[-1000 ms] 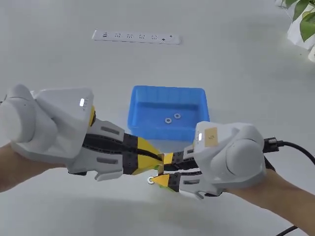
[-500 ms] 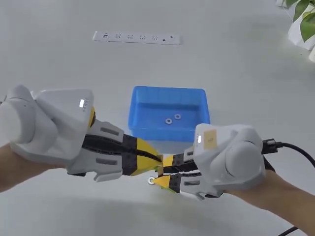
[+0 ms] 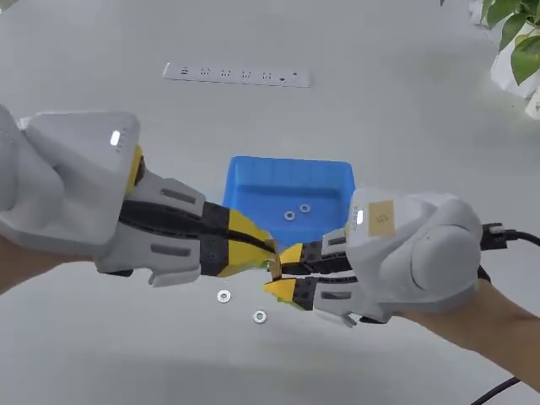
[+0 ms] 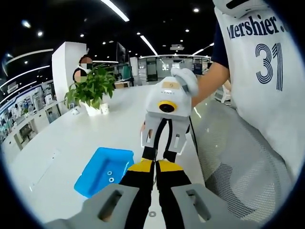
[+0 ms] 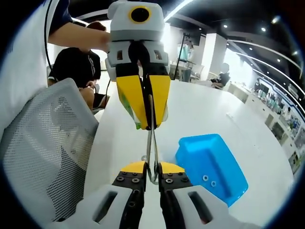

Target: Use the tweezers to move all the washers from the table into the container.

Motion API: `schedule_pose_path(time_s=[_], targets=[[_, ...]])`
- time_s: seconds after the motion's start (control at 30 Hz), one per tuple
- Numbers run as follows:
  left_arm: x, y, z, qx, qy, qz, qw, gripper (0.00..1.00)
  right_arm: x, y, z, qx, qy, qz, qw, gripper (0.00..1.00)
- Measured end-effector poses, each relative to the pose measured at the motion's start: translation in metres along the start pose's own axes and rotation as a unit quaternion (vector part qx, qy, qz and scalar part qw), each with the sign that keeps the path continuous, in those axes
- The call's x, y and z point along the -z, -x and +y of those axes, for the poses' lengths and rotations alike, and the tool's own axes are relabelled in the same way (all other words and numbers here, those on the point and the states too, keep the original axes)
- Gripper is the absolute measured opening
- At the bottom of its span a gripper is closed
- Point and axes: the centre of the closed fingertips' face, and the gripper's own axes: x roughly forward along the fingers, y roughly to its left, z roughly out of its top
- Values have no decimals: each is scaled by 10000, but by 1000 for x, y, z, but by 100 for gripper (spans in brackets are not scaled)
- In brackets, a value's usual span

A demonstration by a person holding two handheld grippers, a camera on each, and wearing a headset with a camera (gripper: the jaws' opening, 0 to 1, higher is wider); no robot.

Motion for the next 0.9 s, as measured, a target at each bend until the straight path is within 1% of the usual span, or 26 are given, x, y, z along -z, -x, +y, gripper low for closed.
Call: schedule_pose_path(time_s=[0.07,0.13,0.27,0.37,0.43,0.5,0.53,0.63,0.73,0.9], targets=[[-7,4,9,-79,-108,-46,9999,5,-7,5,-11,120,48,-51,9999,10],[-13,6,16,-114,-214,-48,9997,5,-11,8,-20,215,111,-72,9997,10],[-24,6,26,-138,-468,-18,9988,5,-20,12,-34,358,223,-119,9990,10],[-33,7,33,-160,-588,-59,9981,5,-28,17,-44,482,243,-207,9983,10],[-38,8,39,-188,-673,-70,9975,5,-31,19,-52,571,289,-229,9977,10],[-39,8,43,-195,-696,-76,9974,5,-33,20,-59,628,329,-238,9972,10],[-41,8,46,-208,-721,-88,9971,5,-34,20,-60,635,331,-242,9971,10],[-40,6,55,-221,-765,-66,9968,5,-32,18,-70,665,380,-232,9968,10],[-34,3,62,-222,-784,17,9967,5,-28,13,-77,677,435,-147,9966,10],[-25,-4,80,-263,-712,59,9971,5,-20,4,-93,729,343,-82,9967,10]])
